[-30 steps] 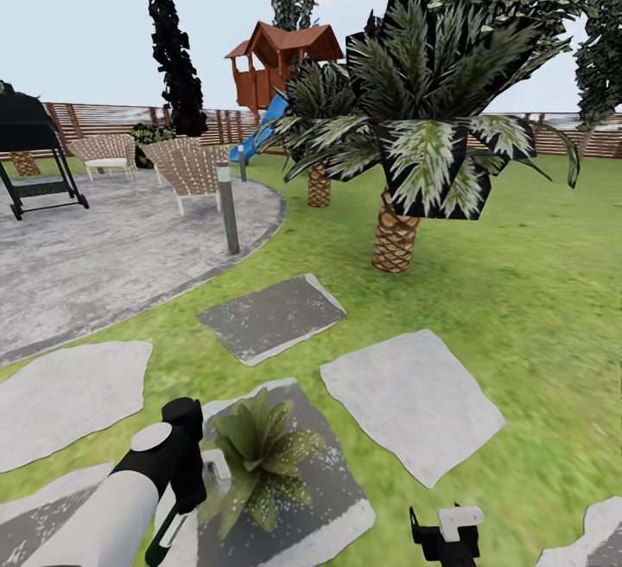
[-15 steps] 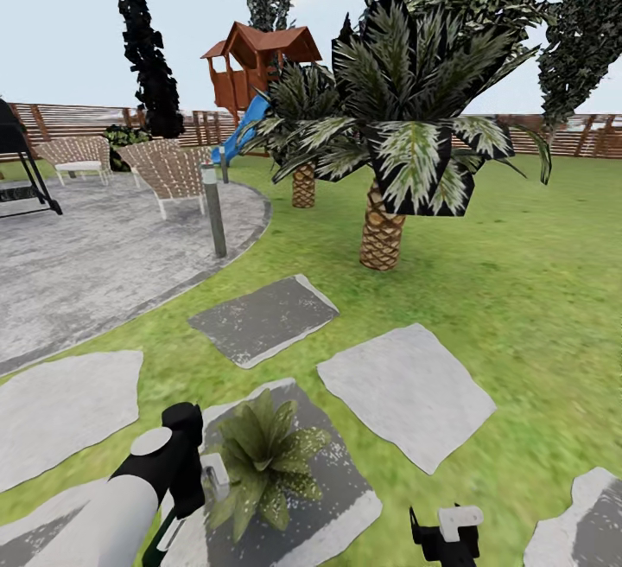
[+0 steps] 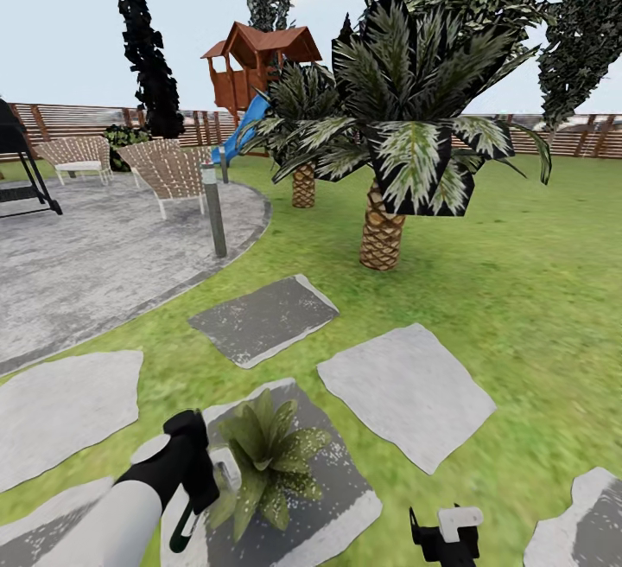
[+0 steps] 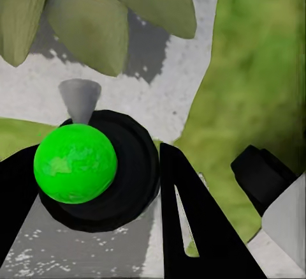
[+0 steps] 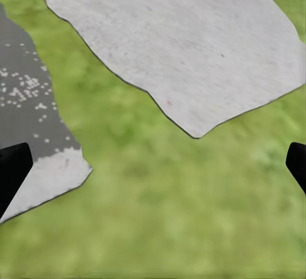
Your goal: Pick up the pesticide atomizer in the garden and spray insectifuge to fully cover both potted plants in the garden.
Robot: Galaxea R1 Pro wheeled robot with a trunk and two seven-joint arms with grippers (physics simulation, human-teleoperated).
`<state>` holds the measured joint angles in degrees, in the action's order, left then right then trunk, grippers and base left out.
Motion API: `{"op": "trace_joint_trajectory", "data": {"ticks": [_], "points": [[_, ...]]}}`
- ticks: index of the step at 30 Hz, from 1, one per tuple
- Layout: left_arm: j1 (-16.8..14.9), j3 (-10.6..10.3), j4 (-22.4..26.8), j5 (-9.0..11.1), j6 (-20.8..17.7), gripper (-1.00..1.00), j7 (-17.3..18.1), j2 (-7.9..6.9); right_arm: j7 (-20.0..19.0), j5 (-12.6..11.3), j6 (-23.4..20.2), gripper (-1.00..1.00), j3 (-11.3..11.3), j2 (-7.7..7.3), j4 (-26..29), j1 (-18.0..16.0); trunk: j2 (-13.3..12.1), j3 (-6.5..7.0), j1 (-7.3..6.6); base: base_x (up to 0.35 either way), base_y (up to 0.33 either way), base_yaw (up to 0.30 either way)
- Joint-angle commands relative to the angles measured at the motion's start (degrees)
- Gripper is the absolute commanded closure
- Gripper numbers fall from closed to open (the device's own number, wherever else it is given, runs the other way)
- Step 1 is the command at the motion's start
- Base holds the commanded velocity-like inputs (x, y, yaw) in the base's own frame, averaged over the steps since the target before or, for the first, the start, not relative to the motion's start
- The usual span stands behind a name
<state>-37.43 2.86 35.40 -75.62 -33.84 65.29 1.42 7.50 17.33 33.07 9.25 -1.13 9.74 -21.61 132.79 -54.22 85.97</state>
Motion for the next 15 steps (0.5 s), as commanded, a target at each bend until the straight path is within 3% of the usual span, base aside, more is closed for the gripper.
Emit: {"op": "trace_joint_trajectory", "data": {"ticks": [1,10,15], "points": [[0.0,0.3,-1.0,-0.4,-0.5,1.00,0.3,0.07,0.3,0.6,0.2,-1.00,0.2,0.00,-0.1,0.0,0.0,-0.05,-0.01,0.000,0.000,0.000],[0.4,0.1,-2.0,-0.4,-0.4,1.00,0.2,0.12,0.3,0.6,0.2,-1.00,0.2,0.06,-0.1,-0.1,0.0,-0.05,-0.01,0.011,0.007,-0.001],[0.4,0.2,-2.0,-0.4,-0.4,1.00,0.2,0.08,0.3,0.6,0.2,-1.00,0.2,0.00,-0.1,0.0,0.0,-0.08,-0.01,0.138,0.116,-0.189]]}}
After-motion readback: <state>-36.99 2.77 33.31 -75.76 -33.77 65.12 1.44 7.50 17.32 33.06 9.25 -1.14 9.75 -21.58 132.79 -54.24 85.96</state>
